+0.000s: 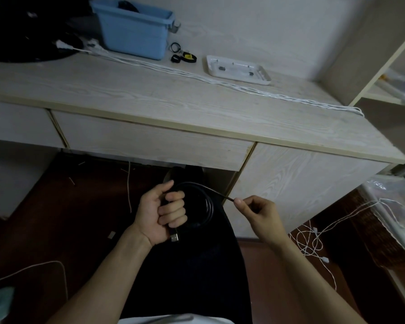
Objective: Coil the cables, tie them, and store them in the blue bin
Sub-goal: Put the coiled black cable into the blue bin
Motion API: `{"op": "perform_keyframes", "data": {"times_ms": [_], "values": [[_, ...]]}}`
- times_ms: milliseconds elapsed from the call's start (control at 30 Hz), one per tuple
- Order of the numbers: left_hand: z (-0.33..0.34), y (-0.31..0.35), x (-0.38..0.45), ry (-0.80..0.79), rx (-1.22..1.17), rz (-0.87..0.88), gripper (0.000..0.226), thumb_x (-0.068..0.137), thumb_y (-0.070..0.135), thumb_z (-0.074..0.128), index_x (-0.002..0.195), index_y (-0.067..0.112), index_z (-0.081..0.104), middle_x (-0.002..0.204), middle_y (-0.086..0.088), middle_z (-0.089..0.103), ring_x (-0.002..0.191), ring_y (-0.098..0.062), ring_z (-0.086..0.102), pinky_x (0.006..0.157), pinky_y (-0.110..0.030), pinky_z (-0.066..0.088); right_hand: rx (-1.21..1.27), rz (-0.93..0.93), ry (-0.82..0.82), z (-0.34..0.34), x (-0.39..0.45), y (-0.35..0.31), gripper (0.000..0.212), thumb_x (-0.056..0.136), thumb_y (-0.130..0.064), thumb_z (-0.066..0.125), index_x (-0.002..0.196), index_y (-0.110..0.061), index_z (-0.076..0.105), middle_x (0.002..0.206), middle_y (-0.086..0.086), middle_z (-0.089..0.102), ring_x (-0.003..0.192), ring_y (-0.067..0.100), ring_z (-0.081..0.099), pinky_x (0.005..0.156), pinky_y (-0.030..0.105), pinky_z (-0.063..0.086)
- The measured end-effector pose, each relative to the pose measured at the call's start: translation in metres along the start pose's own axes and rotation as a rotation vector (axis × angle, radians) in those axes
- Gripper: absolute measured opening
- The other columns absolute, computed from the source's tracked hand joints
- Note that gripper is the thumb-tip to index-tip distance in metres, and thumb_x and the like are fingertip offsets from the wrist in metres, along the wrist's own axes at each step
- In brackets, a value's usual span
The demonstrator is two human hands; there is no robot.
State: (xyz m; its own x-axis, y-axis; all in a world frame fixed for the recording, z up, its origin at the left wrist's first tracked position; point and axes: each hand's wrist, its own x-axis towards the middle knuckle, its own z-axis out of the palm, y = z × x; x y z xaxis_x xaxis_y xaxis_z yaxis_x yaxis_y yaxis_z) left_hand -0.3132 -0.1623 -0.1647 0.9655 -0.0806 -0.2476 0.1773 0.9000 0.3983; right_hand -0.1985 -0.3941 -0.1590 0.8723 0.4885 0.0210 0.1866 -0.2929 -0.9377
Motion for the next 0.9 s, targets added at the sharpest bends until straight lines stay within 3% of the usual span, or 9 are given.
{"op": "perform_keyframes", "data": {"times_ms": [133, 300, 367, 433, 533, 600, 733, 800, 900], "values": [[0.003, -0.001, 0.004, 0.059, -0.222, 0.159, 0.04, 0.094, 0.037, 0.048, 0.057, 0.022, 0.043, 0.037, 0.01, 0.026, 0.029, -0.009, 0.021, 0.034, -0.019, 0.024, -0.143, 0.01, -0.055, 0.0, -0.003, 0.007, 0.023, 0.098, -0.028, 0.059, 0.087, -0.011, 0.07, 0.063, -0.003, 0.06, 0.053, 0.002, 0.05, 0.054, 0.015, 0.041], [-0.002, 0.005, 0.012, 0.204, -0.321, 0.3, 0.037, 0.097, 0.036, 0.045, 0.065, 0.018, 0.046, 0.05, 0.009, 0.026, 0.041, -0.007, 0.023, 0.045, -0.022, 0.029, -0.571, -0.159, -0.34, 0.02, -0.013, 0.003, 0.019, 0.1, -0.031, 0.056, 0.113, -0.022, 0.066, 0.097, -0.01, 0.069, 0.083, 0.003, 0.065, 0.073, 0.019, 0.052], [-0.001, 0.005, 0.011, 0.238, -0.289, 0.334, 0.032, 0.095, 0.033, 0.043, 0.068, 0.017, 0.046, 0.055, 0.008, 0.027, 0.046, -0.009, 0.024, 0.053, -0.024, 0.029, -0.602, -0.19, -0.486, 0.027, -0.016, 0.0, 0.027, 0.098, -0.035, 0.057, 0.122, -0.024, 0.062, 0.104, -0.01, 0.068, 0.088, 0.003, 0.064, 0.078, 0.024, 0.054], [0.003, 0.003, 0.012, 0.268, -0.263, 0.357, 0.026, 0.095, 0.027, 0.042, 0.071, 0.016, 0.043, 0.061, 0.005, 0.031, 0.052, -0.011, 0.029, 0.061, -0.027, 0.031, -0.581, -0.22, -0.567, 0.031, -0.018, -0.002, 0.031, 0.098, -0.031, 0.055, 0.128, -0.025, 0.059, 0.105, -0.012, 0.068, 0.089, 0.003, 0.064, 0.078, 0.023, 0.053], [0.01, -0.001, 0.014, 0.304, -0.167, 0.354, 0.02, 0.095, 0.011, 0.041, 0.076, 0.016, 0.039, 0.066, 0.002, 0.038, 0.058, -0.013, 0.036, 0.07, -0.029, 0.035, -0.559, -0.237, -0.596, 0.038, -0.023, -0.008, 0.034, 0.102, -0.02, 0.049, 0.135, -0.022, 0.057, 0.084, -0.027, 0.059, 0.075, -0.012, 0.057, 0.07, 0.007, 0.04], [0.013, -0.007, 0.016, 0.301, -0.044, 0.337, 0.021, 0.096, 0.005, 0.041, 0.078, 0.016, 0.04, 0.068, 0.0, 0.041, 0.058, -0.013, 0.04, 0.07, -0.029, 0.037, -0.544, -0.275, -0.611, 0.042, -0.028, -0.012, 0.032, 0.103, -0.017, 0.048, 0.132, -0.018, 0.06, 0.077, -0.032, 0.053, 0.071, -0.014, 0.054, 0.068, 0.004, 0.035], [0.016, -0.025, 0.019, 0.353, 0.454, 0.348, 0.017, 0.095, -0.002, 0.05, 0.084, 0.012, 0.045, 0.065, -0.004, 0.052, 0.062, -0.018, 0.05, 0.072, -0.034, 0.042, -0.504, -0.473, -0.528, 0.045, -0.03, -0.016, 0.028, 0.101, -0.033, 0.055, 0.113, -0.016, 0.073, 0.09, -0.005, 0.07, 0.077, 0.005, 0.062, 0.07, 0.014, 0.047], [0.016, -0.031, 0.016, 0.355, 0.846, 0.266, 0.011, 0.089, 0.012, 0.059, 0.091, 0.009, 0.049, 0.07, -0.004, 0.06, 0.075, -0.021, 0.057, 0.083, -0.036, 0.045, -0.455, -0.525, -0.419, 0.043, -0.028, -0.016, 0.027, 0.096, -0.041, 0.063, 0.097, -0.018, 0.078, 0.082, -0.003, 0.07, 0.07, 0.005, 0.063, 0.064, 0.019, 0.05], [0.016, -0.036, 0.01, 0.283, 1.159, 0.115, 0.033, 0.075, 0.036, 0.061, 0.1, 0.016, 0.057, 0.093, 0.001, 0.064, 0.097, -0.016, 0.06, 0.099, -0.037, 0.044, -0.429, -0.577, -0.245, 0.038, -0.026, -0.015, 0.028, 0.084, -0.047, 0.075, 0.084, -0.019, 0.078, 0.076, -0.009, 0.068, 0.065, 0.0, 0.062, 0.059, 0.013, 0.048]]}}
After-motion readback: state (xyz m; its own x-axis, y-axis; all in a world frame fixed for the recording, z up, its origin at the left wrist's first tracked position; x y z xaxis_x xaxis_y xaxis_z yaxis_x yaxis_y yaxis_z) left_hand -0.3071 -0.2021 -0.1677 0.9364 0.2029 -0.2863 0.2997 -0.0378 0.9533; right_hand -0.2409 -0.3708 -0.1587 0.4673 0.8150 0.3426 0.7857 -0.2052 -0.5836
